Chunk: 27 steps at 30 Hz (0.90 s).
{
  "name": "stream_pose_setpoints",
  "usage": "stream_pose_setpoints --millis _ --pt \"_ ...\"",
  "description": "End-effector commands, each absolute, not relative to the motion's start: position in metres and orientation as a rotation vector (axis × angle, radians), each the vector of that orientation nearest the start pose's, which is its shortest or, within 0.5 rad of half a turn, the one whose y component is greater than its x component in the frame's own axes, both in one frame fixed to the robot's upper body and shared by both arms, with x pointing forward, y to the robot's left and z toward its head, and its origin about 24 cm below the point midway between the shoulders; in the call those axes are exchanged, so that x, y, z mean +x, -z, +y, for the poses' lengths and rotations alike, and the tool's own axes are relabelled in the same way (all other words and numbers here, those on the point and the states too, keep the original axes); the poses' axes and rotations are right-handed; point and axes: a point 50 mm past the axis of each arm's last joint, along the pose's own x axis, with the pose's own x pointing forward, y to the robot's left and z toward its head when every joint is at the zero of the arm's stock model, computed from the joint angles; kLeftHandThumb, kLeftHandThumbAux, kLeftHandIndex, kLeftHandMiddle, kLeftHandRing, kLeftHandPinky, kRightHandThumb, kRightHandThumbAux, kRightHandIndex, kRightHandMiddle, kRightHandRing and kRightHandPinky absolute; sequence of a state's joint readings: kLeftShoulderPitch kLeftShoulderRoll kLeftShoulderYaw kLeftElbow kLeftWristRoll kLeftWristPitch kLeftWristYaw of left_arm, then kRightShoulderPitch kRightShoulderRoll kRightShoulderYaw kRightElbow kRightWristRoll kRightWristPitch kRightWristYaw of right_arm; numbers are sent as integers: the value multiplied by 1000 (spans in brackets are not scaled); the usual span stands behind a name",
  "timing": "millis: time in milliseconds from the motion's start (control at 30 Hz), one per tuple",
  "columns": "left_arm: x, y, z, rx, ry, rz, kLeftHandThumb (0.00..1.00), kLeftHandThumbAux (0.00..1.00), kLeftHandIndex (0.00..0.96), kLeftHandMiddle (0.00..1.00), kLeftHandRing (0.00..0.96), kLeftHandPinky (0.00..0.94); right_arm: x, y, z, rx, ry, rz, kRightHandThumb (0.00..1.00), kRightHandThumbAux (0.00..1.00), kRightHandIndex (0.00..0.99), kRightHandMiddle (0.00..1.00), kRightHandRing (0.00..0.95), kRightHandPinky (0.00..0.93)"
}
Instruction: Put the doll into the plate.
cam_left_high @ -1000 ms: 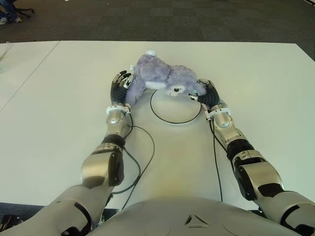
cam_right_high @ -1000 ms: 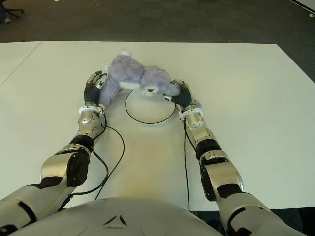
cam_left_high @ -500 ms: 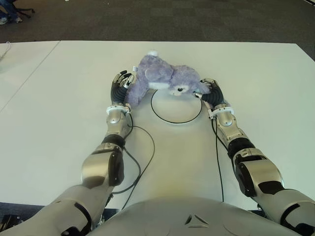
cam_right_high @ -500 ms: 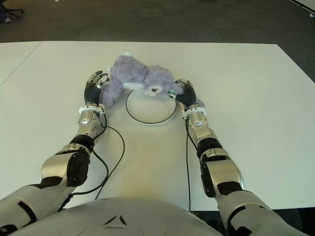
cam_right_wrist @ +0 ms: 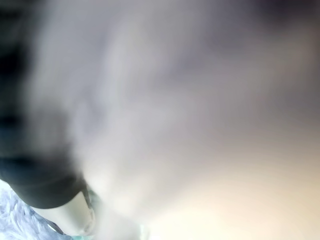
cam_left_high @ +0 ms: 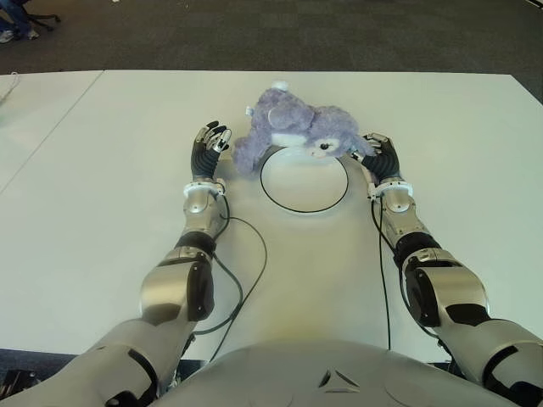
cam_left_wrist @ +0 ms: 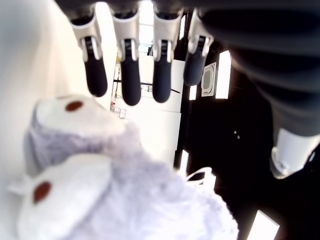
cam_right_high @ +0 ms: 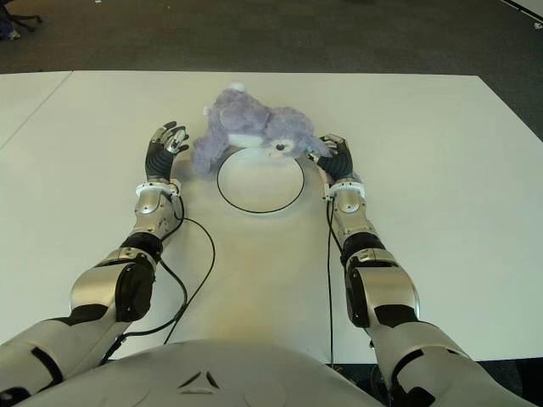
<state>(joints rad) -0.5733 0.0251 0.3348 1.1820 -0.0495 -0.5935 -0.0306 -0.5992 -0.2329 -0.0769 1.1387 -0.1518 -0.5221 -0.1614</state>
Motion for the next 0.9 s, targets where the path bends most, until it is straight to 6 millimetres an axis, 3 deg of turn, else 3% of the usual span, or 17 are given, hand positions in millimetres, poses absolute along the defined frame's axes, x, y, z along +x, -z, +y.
stream_pose_setpoints --millis 33,667,767,900 --pt "231 104 152 -238 -192 524 0 583 221 269 289 307 324 3 -223 -265 213 163 298 772 723 866 867 862" --pt "232 104 151 -226 -178 526 0 569 212 267 286 294 331 -8 -239 -234 314 173 232 761 750 874 883 880" --pt "231 104 151 -223 -174 522 0 569 219 269 288 299 332 -13 -240 -232 318 135 241 761 745 873 887 885" --pt "231 104 151 -235 -178 521 0 577 234 274 294 304 324 -24 -228 -281 233 -56 256 764 737 871 884 876"
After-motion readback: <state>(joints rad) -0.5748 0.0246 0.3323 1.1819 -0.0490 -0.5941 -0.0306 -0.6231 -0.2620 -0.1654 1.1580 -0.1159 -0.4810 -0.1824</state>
